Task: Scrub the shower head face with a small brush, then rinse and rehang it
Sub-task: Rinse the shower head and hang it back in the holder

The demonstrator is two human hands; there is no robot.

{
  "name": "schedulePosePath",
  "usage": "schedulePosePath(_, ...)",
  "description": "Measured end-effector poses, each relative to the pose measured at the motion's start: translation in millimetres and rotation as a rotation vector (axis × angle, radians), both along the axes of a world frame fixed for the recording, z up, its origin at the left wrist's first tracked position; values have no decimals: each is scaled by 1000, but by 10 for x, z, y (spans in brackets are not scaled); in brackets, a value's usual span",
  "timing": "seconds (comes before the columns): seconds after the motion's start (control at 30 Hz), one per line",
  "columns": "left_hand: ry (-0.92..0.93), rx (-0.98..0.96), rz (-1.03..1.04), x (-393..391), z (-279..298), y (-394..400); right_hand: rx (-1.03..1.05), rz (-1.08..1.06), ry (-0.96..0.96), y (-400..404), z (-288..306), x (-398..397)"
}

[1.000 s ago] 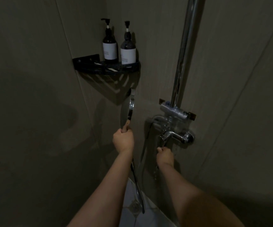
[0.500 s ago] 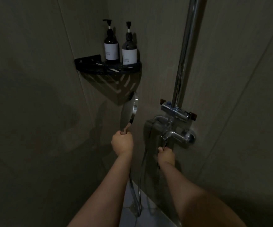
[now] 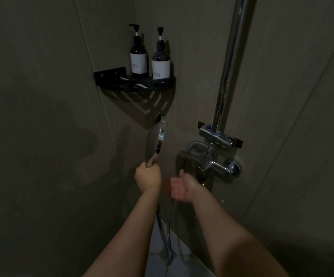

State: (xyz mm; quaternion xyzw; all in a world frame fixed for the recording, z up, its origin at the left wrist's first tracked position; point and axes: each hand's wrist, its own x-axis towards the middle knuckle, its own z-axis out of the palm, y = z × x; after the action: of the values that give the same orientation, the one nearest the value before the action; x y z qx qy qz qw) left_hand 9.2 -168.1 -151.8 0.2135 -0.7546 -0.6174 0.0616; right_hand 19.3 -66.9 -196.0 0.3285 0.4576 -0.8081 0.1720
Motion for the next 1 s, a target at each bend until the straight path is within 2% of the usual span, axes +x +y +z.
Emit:
schedulePosePath(0.07, -9, -27, 7, 7, -5, -20, -213, -221, 224, -9, 266, -110)
schedulePosePath(0.13, -11, -23, 10, 17, -12, -42, -325, -372, 387, 40, 520, -198)
schedulePosePath(0.27, -12, 5, 12, 35, -33, -66, -299, -397, 519, 100, 771, -297)
schedulePosePath(0.67, -8, 38, 6, 62, -46, -79, -245, -403, 503, 60, 616, -222)
schedulePosePath(0.87, 3, 38, 47, 36, 22, -78, -17, -298, 364, 124, 371, -204)
schedulePosePath(1.0, 2, 34, 58, 3, 35, -69, 298, -108, 172, 191, 140, -206)
